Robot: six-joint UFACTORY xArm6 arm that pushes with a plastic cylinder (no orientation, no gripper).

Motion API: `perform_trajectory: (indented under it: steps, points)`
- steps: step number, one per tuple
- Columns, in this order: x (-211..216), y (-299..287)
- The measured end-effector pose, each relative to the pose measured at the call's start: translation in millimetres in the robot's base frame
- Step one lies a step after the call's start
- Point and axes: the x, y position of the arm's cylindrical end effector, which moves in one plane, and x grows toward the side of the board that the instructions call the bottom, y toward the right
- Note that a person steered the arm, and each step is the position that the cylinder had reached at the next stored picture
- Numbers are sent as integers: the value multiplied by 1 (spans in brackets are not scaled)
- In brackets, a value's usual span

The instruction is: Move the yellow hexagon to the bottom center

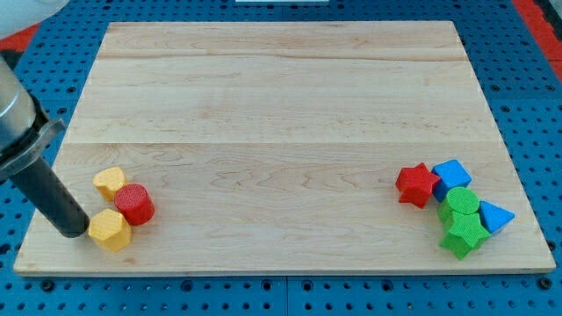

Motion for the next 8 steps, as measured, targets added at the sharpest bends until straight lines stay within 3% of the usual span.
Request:
perform_trajectory:
  steps: [4, 8]
  points:
    - [0, 72]
    - [11, 43]
